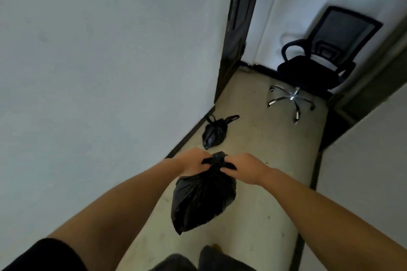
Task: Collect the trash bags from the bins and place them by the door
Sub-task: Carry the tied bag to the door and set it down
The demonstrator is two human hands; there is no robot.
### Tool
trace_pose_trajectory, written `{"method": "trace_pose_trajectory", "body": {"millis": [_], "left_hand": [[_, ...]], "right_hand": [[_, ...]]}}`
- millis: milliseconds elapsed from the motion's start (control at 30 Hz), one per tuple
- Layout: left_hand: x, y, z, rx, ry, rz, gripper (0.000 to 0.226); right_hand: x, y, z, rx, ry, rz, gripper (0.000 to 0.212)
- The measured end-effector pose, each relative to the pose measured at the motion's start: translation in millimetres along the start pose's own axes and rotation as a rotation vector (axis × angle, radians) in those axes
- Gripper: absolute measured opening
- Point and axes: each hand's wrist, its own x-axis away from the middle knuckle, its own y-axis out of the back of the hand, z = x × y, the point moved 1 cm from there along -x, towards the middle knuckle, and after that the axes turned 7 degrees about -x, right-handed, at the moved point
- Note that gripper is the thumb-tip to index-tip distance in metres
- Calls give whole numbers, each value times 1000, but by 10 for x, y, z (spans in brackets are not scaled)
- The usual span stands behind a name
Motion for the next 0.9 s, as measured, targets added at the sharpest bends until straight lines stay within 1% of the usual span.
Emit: {"method": "trace_pose_trajectory", "body": {"millis": [67,133,200,267,433,533,633,733,833,900], "left_hand": [[-287,134,79,10,9,4,10],[-553,244,195,13,25,9,15],[-832,323,362,28,41,22,20],[-1099,376,524,39,43,39,21],[-1684,490,940,80,72,106,24],[-2044,514,1216,155,121,90,23],[-2367,425,1465,226,174,60,24],[-2717,107,1847,267,233,122,35],[-3125,-250,2364,111,267,189,43],[-3398,-376,2742,-28,307,166,45]], "right_hand": [[-261,171,-192,-18,7,10,35],[-531,306,-355,-14,0,21,38],[-820,409,-504,-23,1,24,36],[-1114,453,-654,-35,12,15,34],[-1809,468,-946,-141,-50,-22,35],[-2251,452,-1074,-219,-59,-55,33],[-2704,248,-1226,-285,-91,-15,33],[-3205,-152,-1430,-353,-101,67,32],[-3744,-595,-1613,-370,-75,133,33],[-4113,-887,-1729,-346,-26,155,36]]}}
